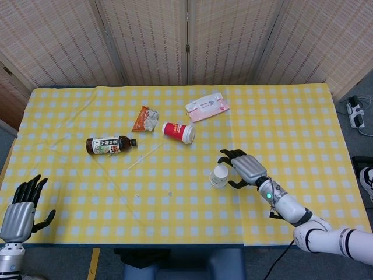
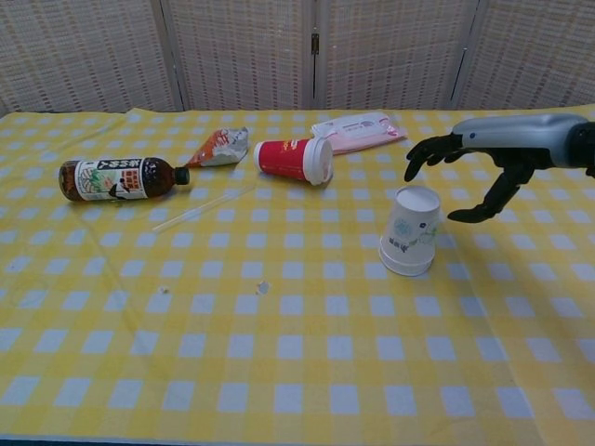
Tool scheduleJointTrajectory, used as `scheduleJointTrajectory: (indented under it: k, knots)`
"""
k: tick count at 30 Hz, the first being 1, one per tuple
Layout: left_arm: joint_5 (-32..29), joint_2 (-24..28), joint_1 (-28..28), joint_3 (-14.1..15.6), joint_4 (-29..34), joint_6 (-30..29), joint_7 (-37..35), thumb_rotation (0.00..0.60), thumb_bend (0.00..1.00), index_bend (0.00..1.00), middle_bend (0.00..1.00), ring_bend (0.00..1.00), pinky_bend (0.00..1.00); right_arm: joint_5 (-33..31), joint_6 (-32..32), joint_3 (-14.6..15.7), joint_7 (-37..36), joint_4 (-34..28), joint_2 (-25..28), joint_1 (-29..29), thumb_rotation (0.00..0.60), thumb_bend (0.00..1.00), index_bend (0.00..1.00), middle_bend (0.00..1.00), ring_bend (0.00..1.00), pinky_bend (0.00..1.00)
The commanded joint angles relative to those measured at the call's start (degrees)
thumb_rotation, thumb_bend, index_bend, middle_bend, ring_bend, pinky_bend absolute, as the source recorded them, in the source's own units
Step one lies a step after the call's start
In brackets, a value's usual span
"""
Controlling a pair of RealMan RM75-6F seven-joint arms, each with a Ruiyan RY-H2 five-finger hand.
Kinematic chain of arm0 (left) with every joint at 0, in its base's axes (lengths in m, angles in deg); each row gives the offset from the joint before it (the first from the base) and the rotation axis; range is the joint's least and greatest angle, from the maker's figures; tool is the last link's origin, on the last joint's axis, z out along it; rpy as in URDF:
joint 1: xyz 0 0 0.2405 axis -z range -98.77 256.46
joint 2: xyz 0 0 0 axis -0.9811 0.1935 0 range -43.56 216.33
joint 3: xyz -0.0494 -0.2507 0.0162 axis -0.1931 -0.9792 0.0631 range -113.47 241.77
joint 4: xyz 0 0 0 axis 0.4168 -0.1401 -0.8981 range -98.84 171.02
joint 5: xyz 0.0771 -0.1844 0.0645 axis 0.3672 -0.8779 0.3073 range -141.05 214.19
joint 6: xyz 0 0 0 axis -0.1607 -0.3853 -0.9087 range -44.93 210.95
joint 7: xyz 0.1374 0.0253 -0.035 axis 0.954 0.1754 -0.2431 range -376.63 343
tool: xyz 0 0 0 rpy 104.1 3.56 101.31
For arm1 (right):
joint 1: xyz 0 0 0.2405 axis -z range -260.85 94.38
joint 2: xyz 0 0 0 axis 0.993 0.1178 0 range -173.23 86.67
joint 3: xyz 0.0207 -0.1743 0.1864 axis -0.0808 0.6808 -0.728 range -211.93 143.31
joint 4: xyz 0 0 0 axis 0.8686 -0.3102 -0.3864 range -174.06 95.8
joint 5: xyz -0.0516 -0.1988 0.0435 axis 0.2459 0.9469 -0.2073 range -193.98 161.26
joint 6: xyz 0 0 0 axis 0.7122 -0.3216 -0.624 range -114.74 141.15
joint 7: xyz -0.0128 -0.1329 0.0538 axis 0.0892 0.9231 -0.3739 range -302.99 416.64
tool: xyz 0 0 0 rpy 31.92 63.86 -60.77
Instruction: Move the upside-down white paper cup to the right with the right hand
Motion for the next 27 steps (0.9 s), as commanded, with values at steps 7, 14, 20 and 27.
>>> scheduleJointTrajectory:
  k: [7,14,20,27]
  knots:
    - [-0.38,-0.01,-0.09,-0.09,0.1,0.24,0.39,0.6,0.38,0.03,0.0,0.0,0.0,-2.49,-0.63,0.14,0.84,1.46,-1.44,-1.79,0.6,0.39,0.25,0.08,0.09,0.07]
    - [-0.65,0.13,-0.24,-0.18,0.47,0.26,0.77,0.6,0.38,0.04,0.0,0.0,0.0,-4.6,-2.84,0.27,0.43,2.1,-1.63,-3.45,0.6,0.39,0.25,0.08,0.09,0.07]
    - [-0.75,0.1,-0.24,-0.24,0.39,0.41,0.73,0.6,0.38,0.04,0.0,0.0,0.0,-6.02,-4.12,0.38,-0.17,2.57,-1.66,-4.55,0.6,0.39,0.25,0.08,0.09,0.06]
    - [-0.94,0.03,-0.33,-0.27,0.03,0.58,0.37,0.6,0.38,0.04,0.0,0.0,0.0,-6.57,-5.71,0.31,-2.16,2.44,-1.05,-5.25,0.6,0.39,0.25,0.09,0.09,0.06]
